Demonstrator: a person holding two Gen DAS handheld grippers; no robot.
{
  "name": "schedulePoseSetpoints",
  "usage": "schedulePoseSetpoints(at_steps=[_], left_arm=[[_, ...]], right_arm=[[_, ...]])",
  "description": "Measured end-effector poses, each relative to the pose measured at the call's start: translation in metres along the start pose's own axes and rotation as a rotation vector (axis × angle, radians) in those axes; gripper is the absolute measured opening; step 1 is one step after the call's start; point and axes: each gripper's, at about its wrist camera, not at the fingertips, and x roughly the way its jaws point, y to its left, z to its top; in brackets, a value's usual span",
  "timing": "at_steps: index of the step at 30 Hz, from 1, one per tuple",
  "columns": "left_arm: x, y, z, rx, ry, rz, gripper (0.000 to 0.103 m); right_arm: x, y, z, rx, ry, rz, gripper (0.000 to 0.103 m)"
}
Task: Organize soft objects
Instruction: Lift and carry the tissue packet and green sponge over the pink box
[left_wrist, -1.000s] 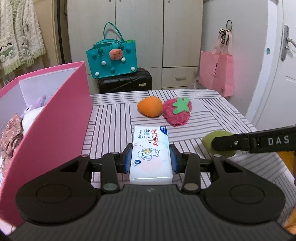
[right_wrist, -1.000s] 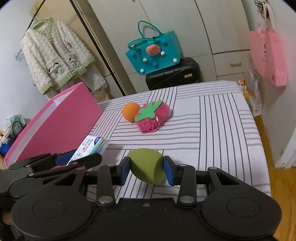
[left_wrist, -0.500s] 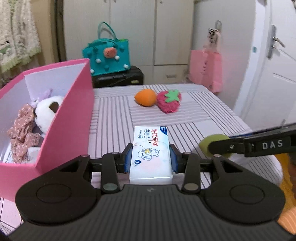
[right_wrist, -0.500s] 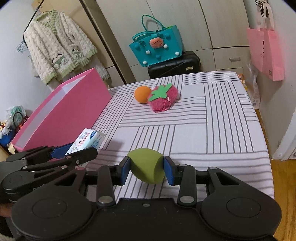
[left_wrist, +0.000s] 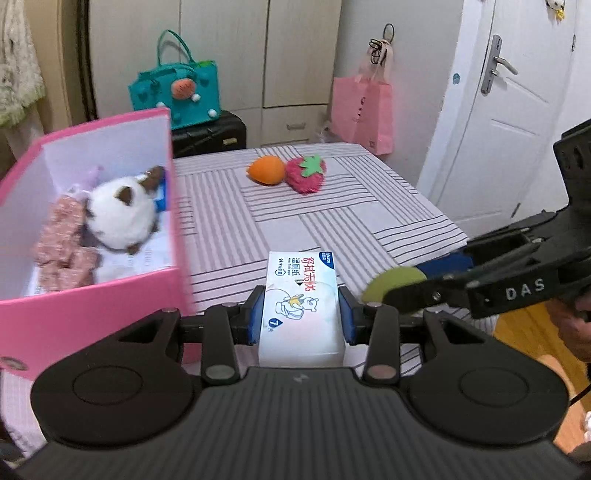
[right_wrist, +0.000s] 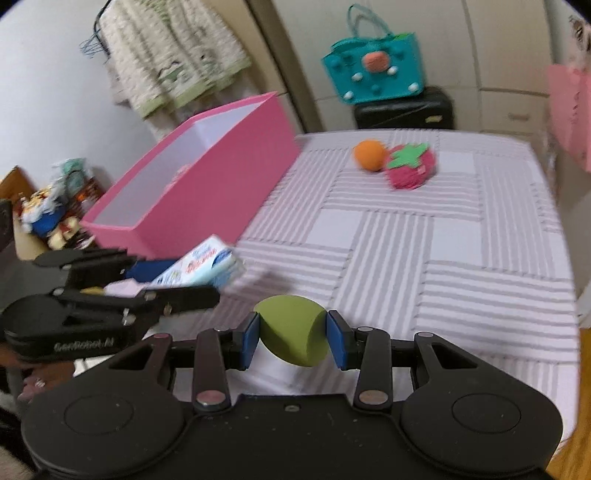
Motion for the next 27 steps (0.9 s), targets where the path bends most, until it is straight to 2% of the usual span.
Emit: schedulePoseSetpoints(at_steps=[3,7,13,23,27], left_arm=[[-0.016,0.008,-0.006,0.0,0.003,-0.001,0.039],[-0.032,0.022,-0.014,-0.014,0.045,-0.023,0.039],[-0.06,0.043,-0.024,-0.029,0.081,0.006,0.039],[-0.105,0.067,-0.034,-0.025,0.086,0.041,0.039],[-0.118,0.076,-0.035,-0.031,0.055,0.051,0.039]], right_arm=[[0.0,0.011,-0.002,-0.003,0.013,0.021,0.045],[0.0,0.024,-0.003,-0.001,0.037,0.055,0.045],[-0.006,0.05,-0.002,-0.034,0.067,0.103,0.045],[-0.015,0.106,0.002,-0.149,0.073,0.183,0.045],[-0.015,0.123,0.005,-0.182,0.055,0.199,0.045]])
